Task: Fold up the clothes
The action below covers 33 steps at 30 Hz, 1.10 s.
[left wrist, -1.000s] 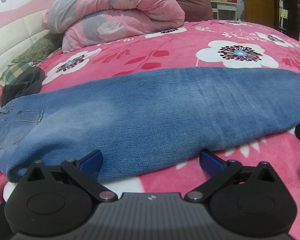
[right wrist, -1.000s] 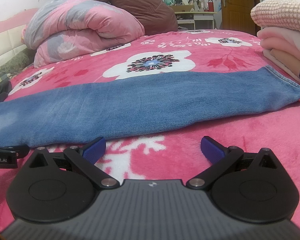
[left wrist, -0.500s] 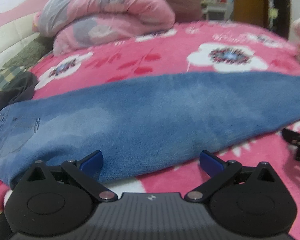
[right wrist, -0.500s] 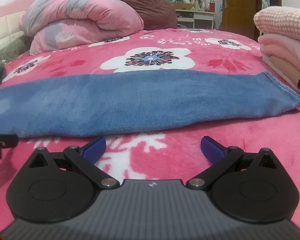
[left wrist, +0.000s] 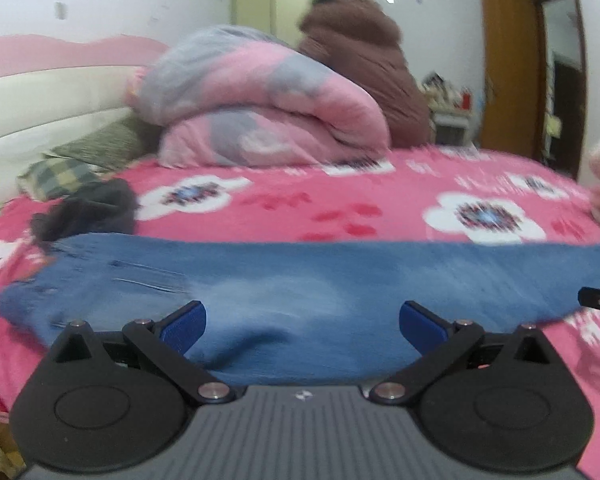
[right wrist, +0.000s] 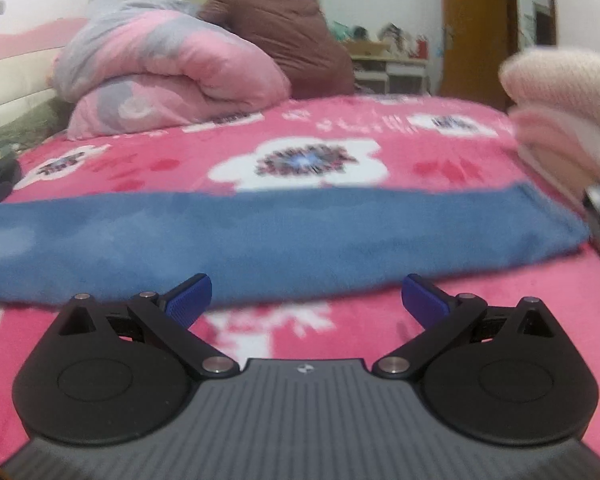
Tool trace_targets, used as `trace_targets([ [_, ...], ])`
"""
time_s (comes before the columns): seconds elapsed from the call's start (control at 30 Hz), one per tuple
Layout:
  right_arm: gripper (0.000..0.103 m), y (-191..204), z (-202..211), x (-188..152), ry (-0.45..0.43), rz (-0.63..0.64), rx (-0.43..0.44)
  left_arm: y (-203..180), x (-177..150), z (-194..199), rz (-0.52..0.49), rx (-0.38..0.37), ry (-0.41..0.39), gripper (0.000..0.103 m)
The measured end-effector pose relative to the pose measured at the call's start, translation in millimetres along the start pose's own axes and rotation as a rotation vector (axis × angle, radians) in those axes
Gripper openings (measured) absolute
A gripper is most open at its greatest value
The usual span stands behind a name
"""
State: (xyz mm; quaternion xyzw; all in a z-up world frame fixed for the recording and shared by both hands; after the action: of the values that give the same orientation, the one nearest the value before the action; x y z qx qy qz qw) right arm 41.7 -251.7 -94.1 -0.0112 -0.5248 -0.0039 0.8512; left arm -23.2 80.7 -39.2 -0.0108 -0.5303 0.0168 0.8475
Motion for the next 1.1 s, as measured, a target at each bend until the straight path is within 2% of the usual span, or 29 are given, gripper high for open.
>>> trace_targets([
  [0.13, 0.102, 42.8, -12.6, 29.9, -0.001, 0.057, 0.110, 27.7, 6.1, -0.9, 0.046, 0.036, -0.026, 0.102],
  [0.23, 0.101, 83.7, -30.3, 51.4, 0.016, 0.074, 0.204, 43.5, 9.4, -5.5, 0.059, 0.082, -0.012, 0.095],
  [0.27, 0.101, 89.6, -33.1, 48.9, 0.035, 0.091, 0.210, 48.0, 10.4, -7.1, 0.061, 0.104, 0.001, 0.091],
  [0.47, 0.101, 124.9, -49.5, 34.0, 0.146, 0.193, 0.245, 90.4, 13.6, -23.2, 0.056, 0.248, 0.080, 0.090],
  [0.6, 0.102, 147.1, -59.3, 24.2, 0.220, 0.261, 0.267, 134.2, 6.4, -38.4, 0.141, 0.307, 0.152, 0.089],
  [0.73, 0.101, 132.2, -32.5, 29.1, 0.292, 0.306, 0.236, 155.0, -1.2, -42.5, 0.175, 0.287, 0.150, 0.088],
  [0.8, 0.101, 141.9, -23.7, 40.5, 0.275, 0.286, 0.274, 153.9, -3.2, -44.7, 0.151, 0.294, 0.152, 0.089],
  [0.9, 0.101, 194.1, -21.3, 56.3, 0.224, 0.250, 0.408, 150.7, -3.3, -48.1, 0.127, 0.299, 0.160, 0.090],
  [0.97, 0.101, 234.8, -29.7, 57.9, 0.226, 0.250, 0.486, 150.9, -3.0, -48.8, 0.127, 0.294, 0.161, 0.090],
  [1.07, 0.101, 276.0, -47.1, 33.5, 0.323, 0.315, 0.504, 152.8, -4.1, -50.3, 0.122, 0.283, 0.162, 0.090],
  [1.1, 0.101, 274.8, -40.3, 25.6, 0.322, 0.354, 0.499, 153.4, -4.5, -50.8, 0.119, 0.280, 0.162, 0.090],
])
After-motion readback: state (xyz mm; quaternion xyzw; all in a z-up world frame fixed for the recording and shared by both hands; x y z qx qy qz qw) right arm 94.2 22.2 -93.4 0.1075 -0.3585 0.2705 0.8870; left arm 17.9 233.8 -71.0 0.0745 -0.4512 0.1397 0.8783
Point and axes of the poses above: each gripper's, at about its wrist camera, not at the fingertips, and z roughly against the way its jaws point, y to its left, x to its top, the point moved 1 cm from there along -z, roughly the way its jaws point, and after that the axes turned 6 degrees about -x, right-handed, at the moved point
